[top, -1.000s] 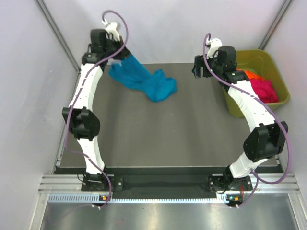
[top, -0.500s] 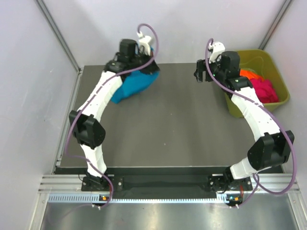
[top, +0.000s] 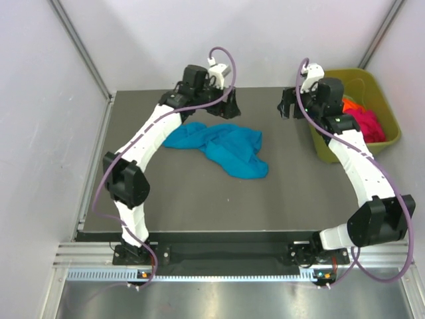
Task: Fold and stack the t-shirts
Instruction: Flatten the tshirt out
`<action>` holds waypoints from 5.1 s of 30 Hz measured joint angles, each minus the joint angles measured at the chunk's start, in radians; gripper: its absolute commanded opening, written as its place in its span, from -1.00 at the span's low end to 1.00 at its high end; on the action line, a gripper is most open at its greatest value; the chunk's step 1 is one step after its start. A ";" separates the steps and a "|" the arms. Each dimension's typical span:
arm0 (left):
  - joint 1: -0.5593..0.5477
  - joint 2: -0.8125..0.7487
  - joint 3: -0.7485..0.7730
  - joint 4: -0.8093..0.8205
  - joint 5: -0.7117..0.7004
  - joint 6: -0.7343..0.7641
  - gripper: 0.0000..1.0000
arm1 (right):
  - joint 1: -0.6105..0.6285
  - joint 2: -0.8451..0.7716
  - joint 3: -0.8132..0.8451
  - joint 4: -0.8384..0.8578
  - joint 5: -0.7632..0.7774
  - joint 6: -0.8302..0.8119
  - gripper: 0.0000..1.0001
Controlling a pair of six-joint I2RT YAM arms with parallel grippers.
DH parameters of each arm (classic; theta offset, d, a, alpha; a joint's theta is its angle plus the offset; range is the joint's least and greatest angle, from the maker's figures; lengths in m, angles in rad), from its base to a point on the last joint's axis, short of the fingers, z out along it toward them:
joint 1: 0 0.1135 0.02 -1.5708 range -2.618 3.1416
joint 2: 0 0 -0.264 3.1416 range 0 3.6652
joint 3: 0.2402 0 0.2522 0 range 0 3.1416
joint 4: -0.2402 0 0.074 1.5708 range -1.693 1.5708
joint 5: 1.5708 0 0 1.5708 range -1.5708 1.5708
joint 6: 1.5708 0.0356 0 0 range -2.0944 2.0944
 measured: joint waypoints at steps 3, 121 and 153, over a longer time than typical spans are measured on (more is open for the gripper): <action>0.047 -0.074 -0.083 0.001 -0.035 0.028 0.61 | -0.002 0.012 -0.024 -0.001 -0.040 0.056 0.65; 0.566 0.079 -0.375 0.038 -0.142 0.023 0.53 | 0.680 0.584 0.124 -0.411 -0.261 -0.542 -0.23; 0.569 0.046 -0.483 -0.002 -0.064 0.018 -1.00 | 0.525 0.595 0.452 -0.331 -0.008 -0.513 -1.00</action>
